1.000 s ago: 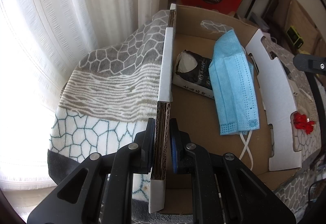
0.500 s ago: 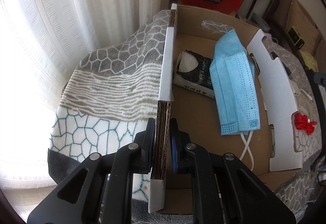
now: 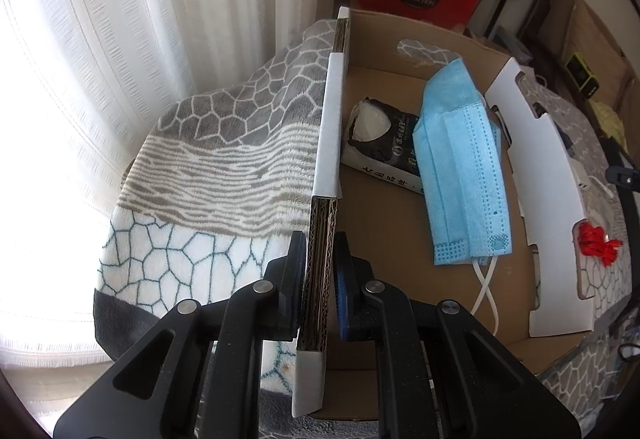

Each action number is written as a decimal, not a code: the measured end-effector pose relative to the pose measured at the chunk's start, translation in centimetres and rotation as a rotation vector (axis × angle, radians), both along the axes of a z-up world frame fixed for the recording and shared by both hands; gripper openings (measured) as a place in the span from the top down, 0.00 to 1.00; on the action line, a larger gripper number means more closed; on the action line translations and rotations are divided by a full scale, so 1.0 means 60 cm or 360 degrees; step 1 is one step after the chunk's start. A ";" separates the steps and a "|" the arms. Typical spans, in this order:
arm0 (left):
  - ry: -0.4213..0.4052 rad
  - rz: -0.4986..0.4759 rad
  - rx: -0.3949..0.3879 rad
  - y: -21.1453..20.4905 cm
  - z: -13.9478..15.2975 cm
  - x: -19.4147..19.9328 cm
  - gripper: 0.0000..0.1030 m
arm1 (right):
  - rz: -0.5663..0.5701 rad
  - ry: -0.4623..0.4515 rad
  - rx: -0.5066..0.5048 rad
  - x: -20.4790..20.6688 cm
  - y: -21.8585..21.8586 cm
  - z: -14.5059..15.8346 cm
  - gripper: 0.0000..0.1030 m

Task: Organize objects
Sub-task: 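Move the right tool to the black cable beside the white hub, then grasp the black cable with the right tool and lift it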

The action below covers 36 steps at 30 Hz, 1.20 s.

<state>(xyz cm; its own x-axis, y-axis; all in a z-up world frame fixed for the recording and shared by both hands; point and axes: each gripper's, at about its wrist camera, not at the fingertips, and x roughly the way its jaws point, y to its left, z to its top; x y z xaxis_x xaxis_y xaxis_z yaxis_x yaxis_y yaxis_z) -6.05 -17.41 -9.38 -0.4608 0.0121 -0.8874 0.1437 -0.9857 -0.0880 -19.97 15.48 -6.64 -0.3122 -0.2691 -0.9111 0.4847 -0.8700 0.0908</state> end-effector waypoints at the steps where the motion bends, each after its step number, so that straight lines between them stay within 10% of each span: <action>1: -0.0002 -0.0002 -0.0002 0.000 0.000 0.000 0.88 | -0.0015 -0.0017 -0.0011 -0.004 0.003 -0.004 0.52; 20: -0.0005 -0.0001 -0.0009 0.001 -0.001 -0.002 0.88 | -0.0142 0.0003 0.0001 -0.096 -0.030 -0.021 0.50; 36: -0.0008 0.0001 0.0000 0.002 -0.005 -0.004 0.88 | -0.0090 -0.0020 0.0146 -0.113 -0.064 -0.074 0.92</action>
<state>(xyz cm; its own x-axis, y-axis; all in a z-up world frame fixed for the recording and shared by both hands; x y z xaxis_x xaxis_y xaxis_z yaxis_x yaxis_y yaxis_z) -6.29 -17.26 -9.67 -0.4561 0.0116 -0.8899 0.1446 -0.9857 -0.0870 -26.75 11.65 -11.07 -0.3129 -0.1667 -0.9351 0.4338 -0.9009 0.0154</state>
